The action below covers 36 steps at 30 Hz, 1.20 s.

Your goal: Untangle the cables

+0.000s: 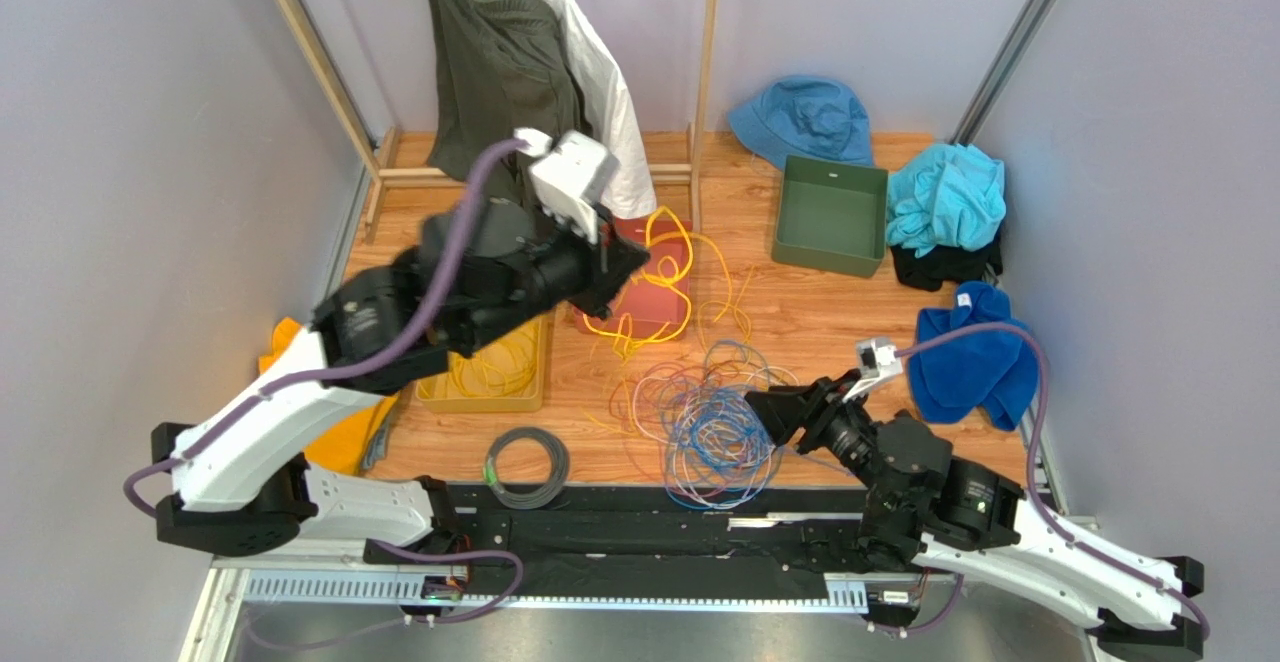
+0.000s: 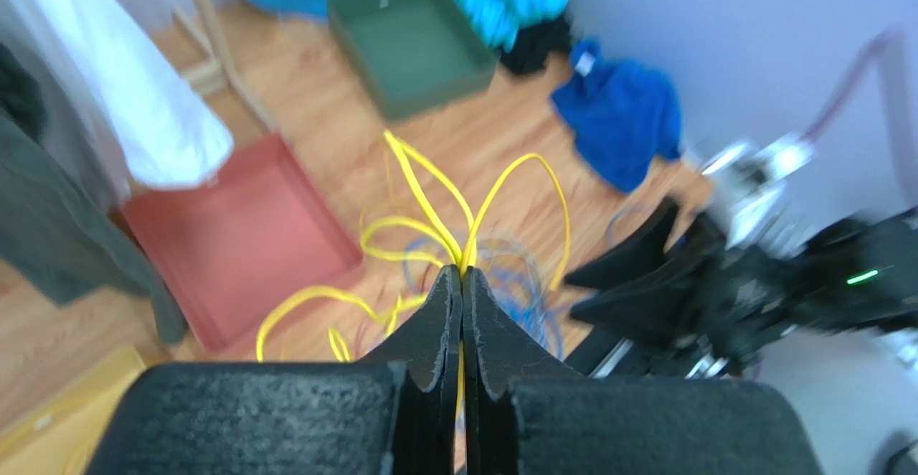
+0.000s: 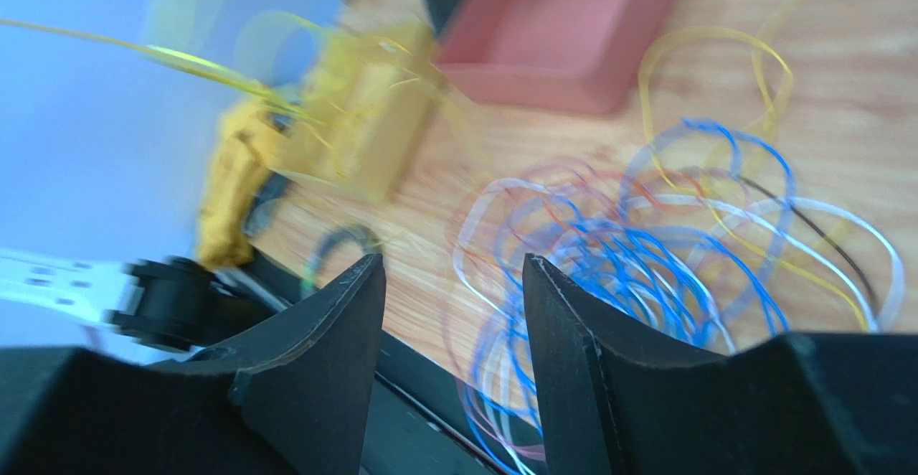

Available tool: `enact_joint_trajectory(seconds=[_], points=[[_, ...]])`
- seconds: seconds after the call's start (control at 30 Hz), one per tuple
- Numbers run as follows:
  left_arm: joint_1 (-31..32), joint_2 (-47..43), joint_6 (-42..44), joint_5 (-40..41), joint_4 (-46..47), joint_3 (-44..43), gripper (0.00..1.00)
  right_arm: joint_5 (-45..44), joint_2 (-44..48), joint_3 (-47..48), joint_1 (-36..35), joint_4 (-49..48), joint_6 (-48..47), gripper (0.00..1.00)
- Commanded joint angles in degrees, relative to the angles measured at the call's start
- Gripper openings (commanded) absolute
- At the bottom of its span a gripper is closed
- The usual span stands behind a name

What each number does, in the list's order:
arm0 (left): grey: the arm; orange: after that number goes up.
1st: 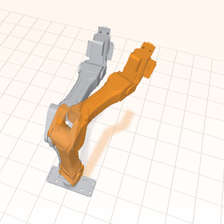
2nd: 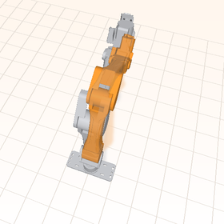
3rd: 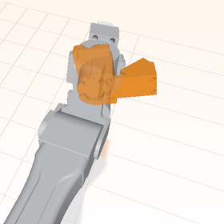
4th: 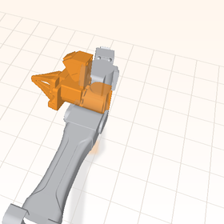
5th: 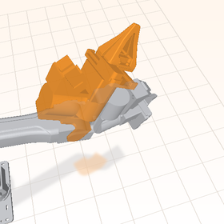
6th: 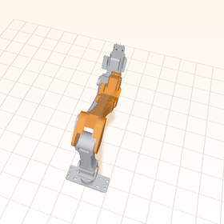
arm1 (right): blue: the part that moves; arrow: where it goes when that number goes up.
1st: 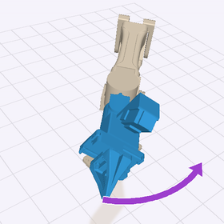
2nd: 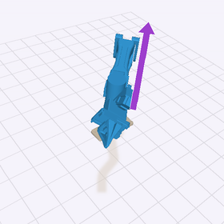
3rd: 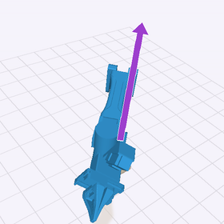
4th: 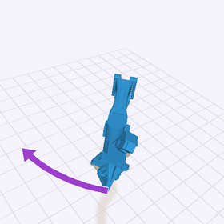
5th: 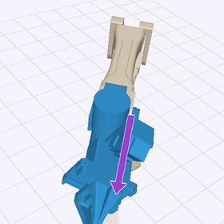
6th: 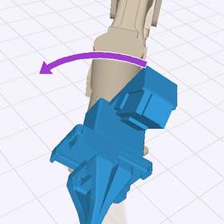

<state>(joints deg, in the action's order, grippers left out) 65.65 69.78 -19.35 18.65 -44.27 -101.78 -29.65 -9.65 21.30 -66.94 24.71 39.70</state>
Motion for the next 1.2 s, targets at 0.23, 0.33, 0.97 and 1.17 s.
enact_joint_trajectory(seconds=[0.23,0.33,0.97,1.17], points=[[-0.26,1.84,-6.30,-2.74,16.48,27.76,0.00,1.00,4.65,1.81,-0.12,-4.15,-4.46,0.55],[-0.34,3.34,-7.54,-3.27,18.51,30.75,0.09,0.30,5.16,1.82,-0.12,-1.60,-3.67,0.54],[-0.26,3.26,-9.74,-2.75,20.72,41.30,0.49,-1.64,7.89,1.46,-0.12,3.24,-2.53,0.53],[-2.44,5.19,-15.70,3.31,18.17,47.54,0.66,-1.73,8.16,0.94,-0.12,4.30,-2.00,0.53]])
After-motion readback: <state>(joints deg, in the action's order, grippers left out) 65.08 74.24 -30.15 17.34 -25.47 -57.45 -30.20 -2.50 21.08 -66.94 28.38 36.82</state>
